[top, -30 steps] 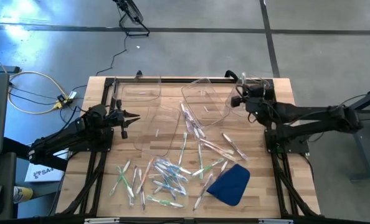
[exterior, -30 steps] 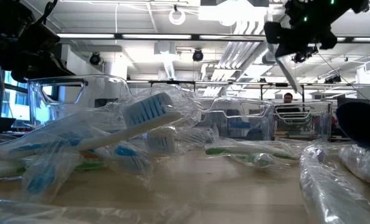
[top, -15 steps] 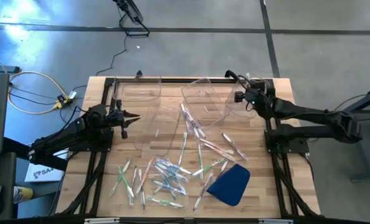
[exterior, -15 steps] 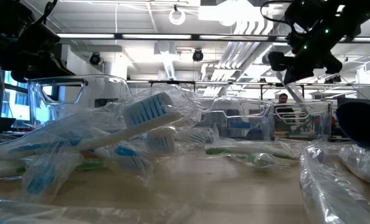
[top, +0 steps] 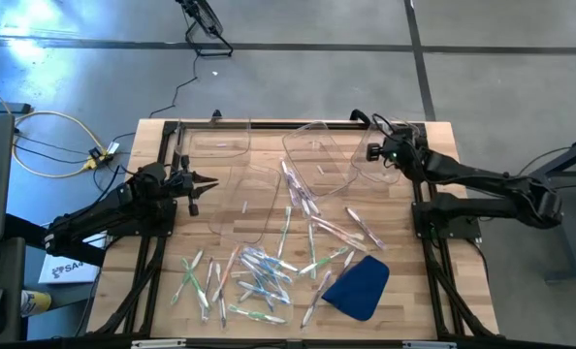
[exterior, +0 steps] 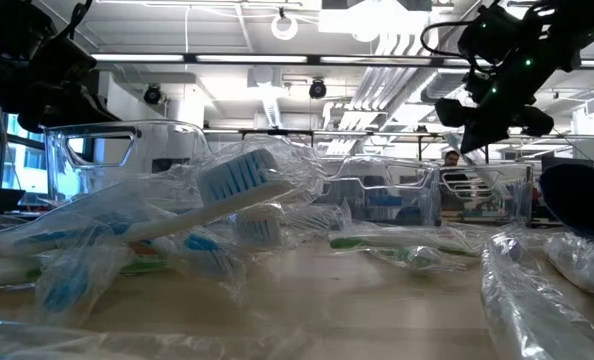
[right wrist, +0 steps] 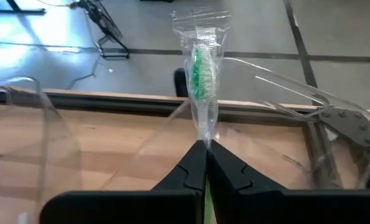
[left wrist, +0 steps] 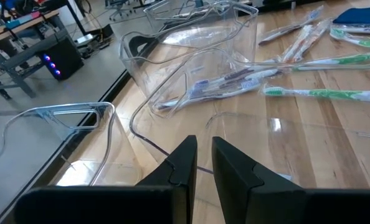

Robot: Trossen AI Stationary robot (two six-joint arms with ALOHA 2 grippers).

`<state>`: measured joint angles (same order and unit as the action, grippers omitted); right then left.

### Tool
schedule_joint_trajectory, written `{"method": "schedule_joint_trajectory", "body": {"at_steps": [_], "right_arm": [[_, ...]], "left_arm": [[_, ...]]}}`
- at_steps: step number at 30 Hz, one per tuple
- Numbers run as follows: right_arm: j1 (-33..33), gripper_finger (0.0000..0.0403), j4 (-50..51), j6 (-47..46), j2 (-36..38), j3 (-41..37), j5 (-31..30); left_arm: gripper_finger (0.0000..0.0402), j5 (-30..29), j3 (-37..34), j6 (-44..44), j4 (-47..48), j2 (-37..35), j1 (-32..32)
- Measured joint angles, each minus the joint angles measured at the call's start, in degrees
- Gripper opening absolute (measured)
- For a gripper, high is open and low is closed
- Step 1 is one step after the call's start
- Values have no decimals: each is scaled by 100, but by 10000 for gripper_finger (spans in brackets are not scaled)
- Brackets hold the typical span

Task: Pick & Place Toothbrushes
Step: Put the green toothbrush into the top right transparent bin

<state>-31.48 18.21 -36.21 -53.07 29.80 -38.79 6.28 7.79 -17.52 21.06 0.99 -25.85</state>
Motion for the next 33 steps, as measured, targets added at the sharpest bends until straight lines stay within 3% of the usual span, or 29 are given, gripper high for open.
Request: {"method": "schedule_joint_trajectory", "body": {"at_steps": [5,22,29,33], "right_arm": [[-118,3,309,-192,-258,0,132],[-282,3,-54,-304,-1332,2,175],[-278,5,-132,-181,-1379,2,139],[-278,25,-187,87,-1265,2,266]], "left_arm": [[46,0,0,1,2,-2,-1],[46,4,0,2,9,-2,0],[46,7,0,2,9,0,-2],[46,19,0,1,9,-2,-1]]}}
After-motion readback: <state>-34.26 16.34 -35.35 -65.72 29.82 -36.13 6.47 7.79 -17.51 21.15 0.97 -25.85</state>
